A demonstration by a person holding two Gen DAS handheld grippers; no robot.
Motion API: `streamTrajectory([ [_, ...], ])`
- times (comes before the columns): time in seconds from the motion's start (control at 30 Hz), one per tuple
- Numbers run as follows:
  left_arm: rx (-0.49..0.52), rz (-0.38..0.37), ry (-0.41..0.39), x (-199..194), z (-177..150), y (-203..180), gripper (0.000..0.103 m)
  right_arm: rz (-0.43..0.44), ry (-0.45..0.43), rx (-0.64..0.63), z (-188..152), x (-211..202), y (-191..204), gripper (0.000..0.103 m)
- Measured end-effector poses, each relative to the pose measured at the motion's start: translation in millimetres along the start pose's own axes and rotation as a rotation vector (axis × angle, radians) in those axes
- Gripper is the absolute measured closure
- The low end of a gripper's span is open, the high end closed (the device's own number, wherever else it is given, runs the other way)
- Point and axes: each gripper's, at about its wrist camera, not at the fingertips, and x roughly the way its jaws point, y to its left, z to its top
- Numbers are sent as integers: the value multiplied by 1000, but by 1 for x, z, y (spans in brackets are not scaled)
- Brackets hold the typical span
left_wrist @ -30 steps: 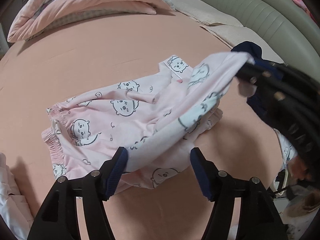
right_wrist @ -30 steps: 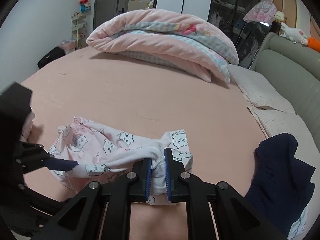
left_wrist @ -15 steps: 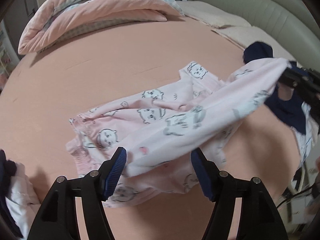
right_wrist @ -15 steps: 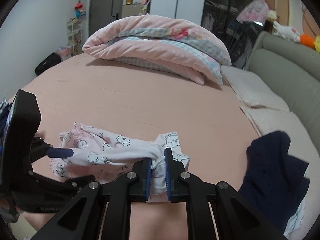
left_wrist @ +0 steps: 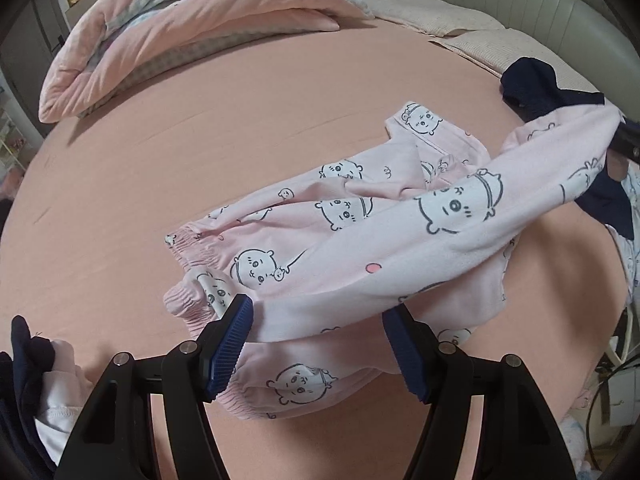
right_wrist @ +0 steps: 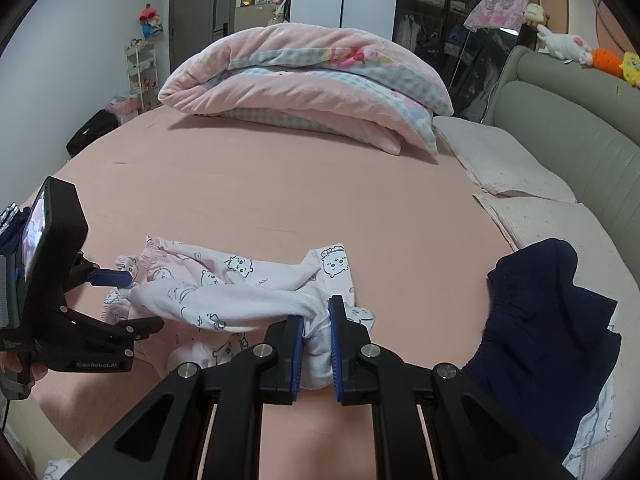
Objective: Fold clothes
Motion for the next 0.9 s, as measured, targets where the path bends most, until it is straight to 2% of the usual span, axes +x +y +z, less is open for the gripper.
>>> streamTrajectory([
  [0.1, -9, 7, 15, 7, 3, 6, 38, 2, 1, 5, -2, -2, 0, 94],
  [0.23, -50, -71, 28, 17, 4, 17, 38, -2, 8, -3, -4, -4, 2, 94],
  [0.33, -46, -70, 27, 21, 3, 17, 38, -2, 13, -5, -4, -4, 1, 94],
  [0.37, -37, -70, 24, 21, 2, 17, 41, 0, 14, -4, -3, -4, 1, 94],
  [0.4, -31, -66, 17, 20, 1, 15, 60, 2, 15, -1, -3, -4, 0, 94],
  [0.47, -23, -56, 20, 20, 0, 12, 76, 8, 19, 7, -3, -4, -2, 94],
  [0.53, -7, -75, 17, 20, -2, 8, 82, 15, 24, 16, -2, -3, -3, 94],
  [0.7, 38, -46, 5, 16, -4, -5, 89, 14, 37, 1, -3, -2, -1, 94],
  [0.9, -52, -82, -27, -3, -1, 9, 94, 13, 61, 3, -7, -3, -2, 94],
])
